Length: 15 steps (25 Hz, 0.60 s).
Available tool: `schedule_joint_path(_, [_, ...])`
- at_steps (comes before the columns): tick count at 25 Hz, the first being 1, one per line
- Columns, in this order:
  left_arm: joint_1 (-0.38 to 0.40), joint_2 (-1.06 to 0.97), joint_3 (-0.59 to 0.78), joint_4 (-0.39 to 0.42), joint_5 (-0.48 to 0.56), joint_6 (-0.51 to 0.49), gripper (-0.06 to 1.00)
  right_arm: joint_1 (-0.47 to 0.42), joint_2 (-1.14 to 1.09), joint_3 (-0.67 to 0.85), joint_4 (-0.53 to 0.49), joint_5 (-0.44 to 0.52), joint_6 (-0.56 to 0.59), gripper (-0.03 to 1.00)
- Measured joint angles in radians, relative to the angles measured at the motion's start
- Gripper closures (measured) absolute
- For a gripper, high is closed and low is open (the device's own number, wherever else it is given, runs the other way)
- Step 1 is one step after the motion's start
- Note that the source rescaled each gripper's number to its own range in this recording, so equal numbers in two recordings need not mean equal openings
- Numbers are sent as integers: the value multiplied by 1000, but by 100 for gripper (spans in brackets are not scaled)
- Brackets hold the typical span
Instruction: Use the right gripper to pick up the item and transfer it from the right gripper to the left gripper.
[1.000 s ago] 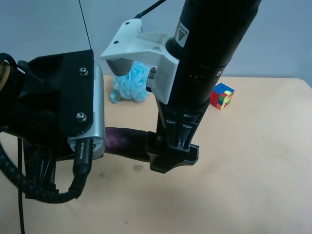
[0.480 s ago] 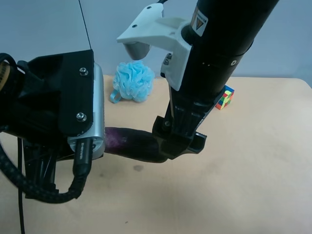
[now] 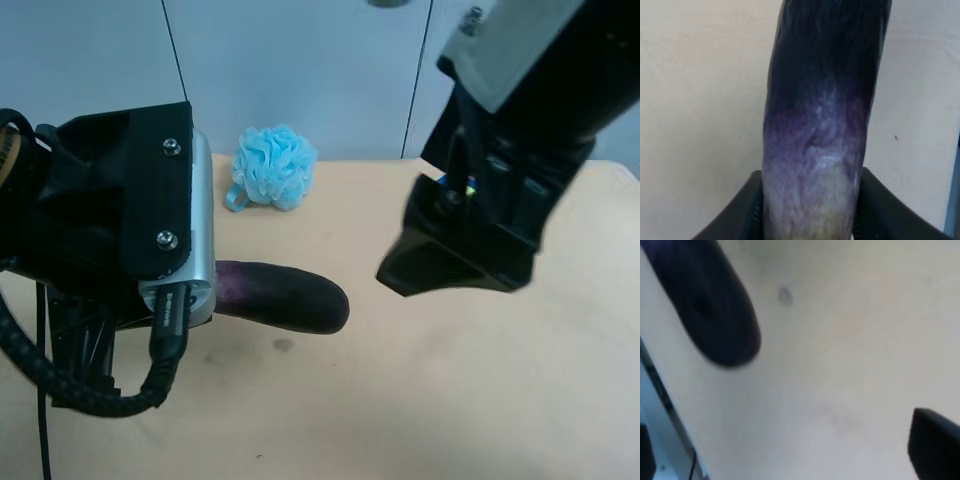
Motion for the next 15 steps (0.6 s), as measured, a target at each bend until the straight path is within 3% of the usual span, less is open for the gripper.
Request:
schedule_joint_path(10, [0,0,0,2,0,0,94,0,-450,396,-6,6,112,-3])
schedule_joint_path(15, [0,0,0,2,0,0,94,0,-697,542,39,-65,151,-3])
